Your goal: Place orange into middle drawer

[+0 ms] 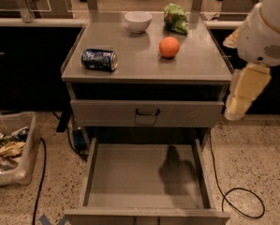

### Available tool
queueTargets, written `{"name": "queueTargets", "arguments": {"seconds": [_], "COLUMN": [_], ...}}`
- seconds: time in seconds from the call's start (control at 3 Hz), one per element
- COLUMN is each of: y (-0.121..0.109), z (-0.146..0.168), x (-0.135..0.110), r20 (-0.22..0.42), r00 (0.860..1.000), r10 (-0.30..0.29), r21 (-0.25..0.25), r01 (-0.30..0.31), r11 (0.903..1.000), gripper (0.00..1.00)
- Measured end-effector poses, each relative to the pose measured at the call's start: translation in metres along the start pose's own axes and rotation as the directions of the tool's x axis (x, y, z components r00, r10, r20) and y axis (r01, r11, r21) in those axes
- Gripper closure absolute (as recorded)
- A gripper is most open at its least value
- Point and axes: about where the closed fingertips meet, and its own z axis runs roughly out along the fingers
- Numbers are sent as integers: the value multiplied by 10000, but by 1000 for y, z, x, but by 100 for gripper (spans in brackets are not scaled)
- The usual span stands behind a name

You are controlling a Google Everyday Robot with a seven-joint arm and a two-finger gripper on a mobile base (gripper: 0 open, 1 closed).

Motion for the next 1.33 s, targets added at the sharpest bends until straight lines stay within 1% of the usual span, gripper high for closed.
{"name": "queueTargets", "arguments": {"seconds": [0.33,0.67,1.0,1.33], "y": [-39,-87,-87,-100], "z": [37,67,68,69], "x": [-32,-69,-69,-64], "r20": [50,306,304,235], "r00": [9973,9932,9932,9953], "r10": [-731,-1126,-1122,-943], "r21": [-188,-146,-141,175], "r01": [732,1130,1127,939], "r11": [9971,9935,9935,9954], "gripper": [0,0,0,0]}}
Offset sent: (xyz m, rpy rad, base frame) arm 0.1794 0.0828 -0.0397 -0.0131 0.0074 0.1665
